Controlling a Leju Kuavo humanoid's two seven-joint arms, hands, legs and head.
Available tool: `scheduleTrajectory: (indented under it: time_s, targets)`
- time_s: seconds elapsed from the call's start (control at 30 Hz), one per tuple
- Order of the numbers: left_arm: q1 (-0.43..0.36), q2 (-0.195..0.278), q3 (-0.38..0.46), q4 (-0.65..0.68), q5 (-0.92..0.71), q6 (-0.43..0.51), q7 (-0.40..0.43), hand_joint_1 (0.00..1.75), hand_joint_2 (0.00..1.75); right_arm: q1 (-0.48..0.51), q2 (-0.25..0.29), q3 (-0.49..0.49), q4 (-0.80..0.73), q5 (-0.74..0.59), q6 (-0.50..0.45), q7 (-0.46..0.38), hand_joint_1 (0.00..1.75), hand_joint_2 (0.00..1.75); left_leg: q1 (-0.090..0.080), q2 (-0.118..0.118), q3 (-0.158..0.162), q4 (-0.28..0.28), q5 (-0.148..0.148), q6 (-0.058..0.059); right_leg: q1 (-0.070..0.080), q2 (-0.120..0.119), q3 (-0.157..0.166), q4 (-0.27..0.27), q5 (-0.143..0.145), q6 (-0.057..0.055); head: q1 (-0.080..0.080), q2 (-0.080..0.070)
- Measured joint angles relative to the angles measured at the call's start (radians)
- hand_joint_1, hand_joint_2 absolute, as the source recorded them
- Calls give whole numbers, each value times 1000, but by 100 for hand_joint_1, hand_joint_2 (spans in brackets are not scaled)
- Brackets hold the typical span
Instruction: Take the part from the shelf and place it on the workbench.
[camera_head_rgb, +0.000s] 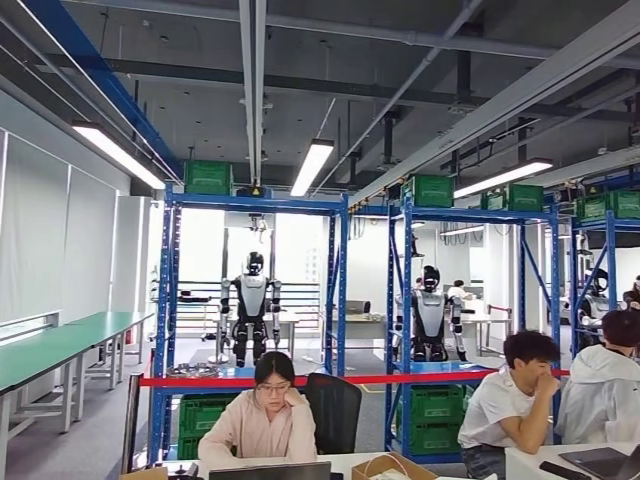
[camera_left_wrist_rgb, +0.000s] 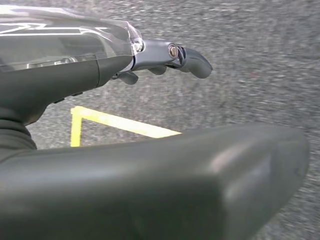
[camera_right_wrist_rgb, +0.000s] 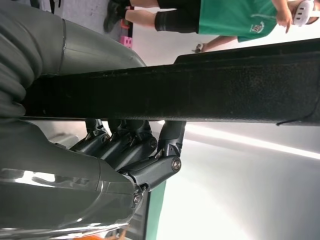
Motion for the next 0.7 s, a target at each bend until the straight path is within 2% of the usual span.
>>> scheduleTrajectory:
  time_s: [0.03,0.07,0.13,0.2,0.23,0.27,0.33,0.37,0.4,0.43,0.47,0.53,0.57,0.63,0.7]
  targets:
    - [-1,-1,0,0,-3,-2,13,0,175,-9,2,1,2,1,0,6,175,175,-2,1,9,-38,23,5,0,1,1,7,-8,6,0,0]
    - [-1,-2,0,0,-8,-4,29,0,175,-20,5,2,6,3,0,14,175,175,-5,2,9,-54,29,11,0,2,-2,14,-15,12,0,0]
    - [0,-6,-1,0,-20,-7,59,0,175,-52,16,5,19,6,0,35,175,175,-9,4,5,-54,26,26,-1,3,-10,24,-24,21,0,0]
    - [-1,-12,-3,1,-37,-7,79,0,175,-95,31,8,38,18,-8,55,175,175,-6,3,8,-55,23,33,-3,3,-16,44,-43,30,0,0]
    - [-3,-15,-5,1,-49,-8,94,0,175,-123,41,11,55,38,-24,66,175,175,-4,3,11,-56,21,36,-5,2,-32,78,-62,35,0,1]
    - [-5,-16,-10,1,-62,-10,110,0,175,-155,51,14,79,68,-48,74,175,175,-4,3,13,-57,19,39,-8,0,-61,134,-86,41,0,0]
    - [-8,-18,-22,1,-86,-13,146,0,175,-218,71,20,150,140,-109,85,175,175,-4,3,16,-57,15,42,-13,-3,-139,268,-130,47,0,0]
    - [-9,-20,-28,1,-97,-14,161,0,175,-246,82,21,190,172,-138,88,175,175,-4,3,17,-57,14,43,-15,-3,-168,309,-132,48,0,0]
    - [-9,-21,-33,1,-105,-15,176,0,175,-272,92,21,232,197,-164,89,175,175,-5,2,19,-57,12,43,-15,-3,-179,312,-115,47,0,0]
    - [-8,-23,-38,1,-113,-14,189,0,175,-299,103,19,274,217,-185,89,175,175,-5,1,22,-57,11,42,-14,-3,-169,272,-79,43,0,0]
    - [-8,-25,-43,2,-120,-13,201,0,175,-326,115,14,315,234,-202,89,175,175,-5,0,25,-58,10,42,-11,-3,-144,203,-33,36,0,0]
    - [-9,-31,-53,4,-130,-9,221,0,175,-383,138,-7,400,277,-237,86,175,175,-5,-2,28,-62,10,38,-2,-3,-95,80,28,21,0,0]
    - [-9,-34,-56,6,-134,-7,229,0,175,-410,149,-20,441,301,-256,86,175,175,-3,-2,28,-65,12,34,2,-3,-83,48,38,15,0,1]
    - [-10,-36,-61,8,-140,-5,239,0,175,-454,165,-50,523,350,-290,88,175,175,0,-3,29,-74,17,23,7,-3,-76,27,37,6,-1,2]
    - [-9,-36,-65,9,-142,-6,238,0,175,-487,179,-78,590,407,-328,92,175,175,0,-1,28,-73,11,16,3,-5,-65,2,44,-1,-1,1]
